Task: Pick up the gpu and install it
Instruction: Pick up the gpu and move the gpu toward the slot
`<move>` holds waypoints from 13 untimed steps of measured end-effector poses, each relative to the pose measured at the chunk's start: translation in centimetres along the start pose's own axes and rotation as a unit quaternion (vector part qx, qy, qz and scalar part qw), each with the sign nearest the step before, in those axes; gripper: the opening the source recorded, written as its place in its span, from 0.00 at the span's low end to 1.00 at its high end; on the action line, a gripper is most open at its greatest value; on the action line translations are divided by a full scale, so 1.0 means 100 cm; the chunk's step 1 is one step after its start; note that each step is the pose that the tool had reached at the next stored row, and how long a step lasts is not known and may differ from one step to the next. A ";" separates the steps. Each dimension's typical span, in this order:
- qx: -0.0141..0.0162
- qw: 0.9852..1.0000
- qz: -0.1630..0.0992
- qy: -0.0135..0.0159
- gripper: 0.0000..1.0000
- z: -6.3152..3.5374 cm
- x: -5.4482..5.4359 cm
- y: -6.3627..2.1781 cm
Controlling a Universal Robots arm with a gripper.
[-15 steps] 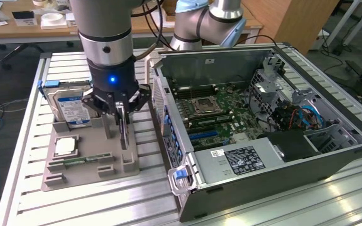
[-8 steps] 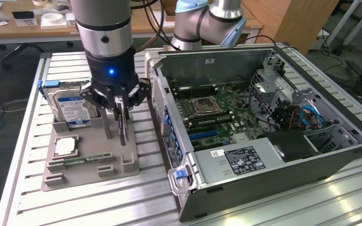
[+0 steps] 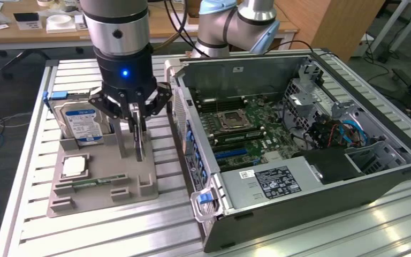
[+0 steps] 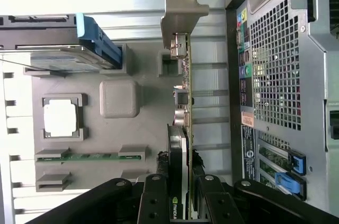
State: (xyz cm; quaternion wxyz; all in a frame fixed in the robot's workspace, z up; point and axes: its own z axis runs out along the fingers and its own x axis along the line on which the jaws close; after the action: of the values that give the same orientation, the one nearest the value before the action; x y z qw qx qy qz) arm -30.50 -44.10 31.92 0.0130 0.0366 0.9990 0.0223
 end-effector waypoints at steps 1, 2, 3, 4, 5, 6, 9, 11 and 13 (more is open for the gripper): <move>0.000 1.000 0.000 0.000 0.27 -0.0015 0.000 0.0001; 0.000 1.000 0.000 0.000 0.27 -0.0029 0.000 0.0001; 0.000 1.000 0.000 0.000 0.27 -0.0042 0.000 0.0002; 0.000 1.000 0.000 0.000 0.27 -0.0055 0.000 0.0003; 0.000 1.000 0.000 0.000 0.27 -0.0066 0.000 0.0003; 0.000 1.000 0.000 0.000 0.27 -0.0071 0.000 0.0003; 0.000 1.000 0.000 0.000 0.27 -0.0071 0.000 0.0003; 0.000 1.000 0.000 0.000 0.27 -0.0071 0.000 0.0003; 0.000 1.000 0.000 0.000 0.27 -0.0072 0.000 0.0003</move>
State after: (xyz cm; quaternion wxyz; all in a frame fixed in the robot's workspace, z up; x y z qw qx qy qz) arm -30.49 -44.10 32.63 0.0130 0.0365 0.9990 0.0223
